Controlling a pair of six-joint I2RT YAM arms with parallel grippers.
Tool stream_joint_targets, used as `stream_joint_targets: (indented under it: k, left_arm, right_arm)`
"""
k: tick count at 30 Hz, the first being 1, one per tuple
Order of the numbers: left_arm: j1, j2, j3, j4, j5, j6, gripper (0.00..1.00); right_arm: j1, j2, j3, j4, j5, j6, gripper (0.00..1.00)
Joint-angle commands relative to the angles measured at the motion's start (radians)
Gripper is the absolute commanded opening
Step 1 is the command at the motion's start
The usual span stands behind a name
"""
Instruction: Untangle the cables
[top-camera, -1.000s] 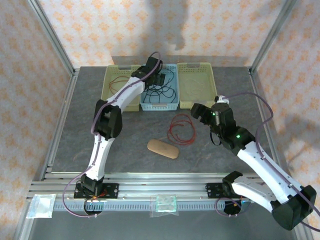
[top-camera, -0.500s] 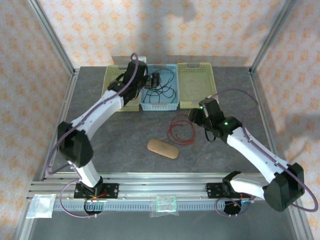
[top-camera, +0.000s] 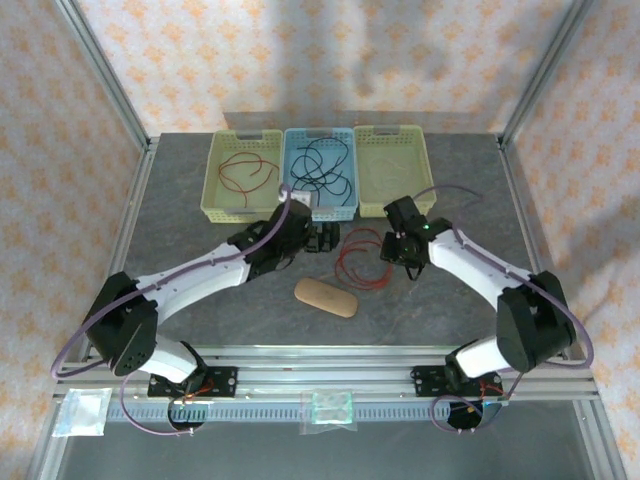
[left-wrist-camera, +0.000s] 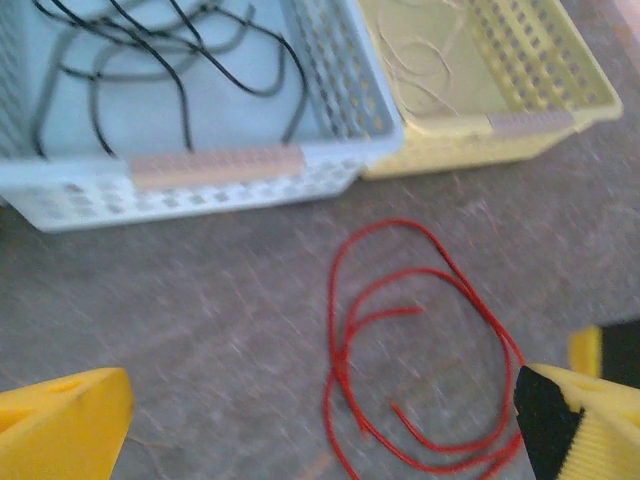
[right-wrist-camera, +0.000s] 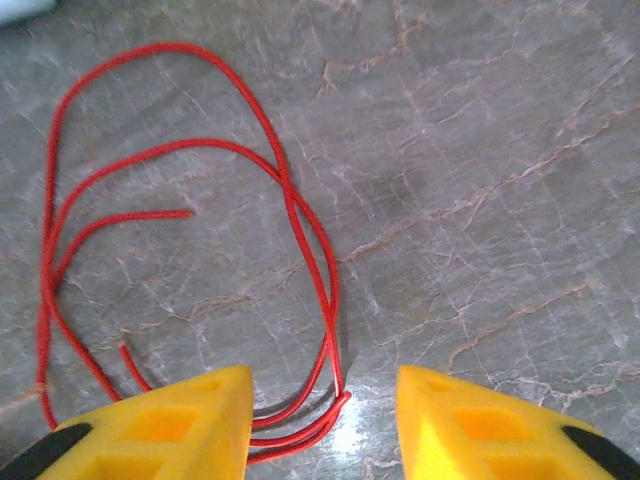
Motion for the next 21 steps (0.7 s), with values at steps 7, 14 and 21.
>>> stream_joint_targets:
  k: [7,14,21]
  left_arm:
    - [-0.096,0.004,-0.077,0.170,0.012,-0.163,0.99]
    - [-0.101,0.001,-0.087,0.173,-0.010,-0.161,0.98]
    - [-0.100,-0.009,-0.084,0.148,-0.036,-0.145,0.99]
  right_arm:
    - [-0.012,0.146,0.082,0.013,0.018,-0.045,0.30]
    - [-0.012,0.227,0.113,0.002,0.065,-0.055,0.27]
    - [-0.012,0.264,0.117,0.004,0.058,-0.062,0.22]
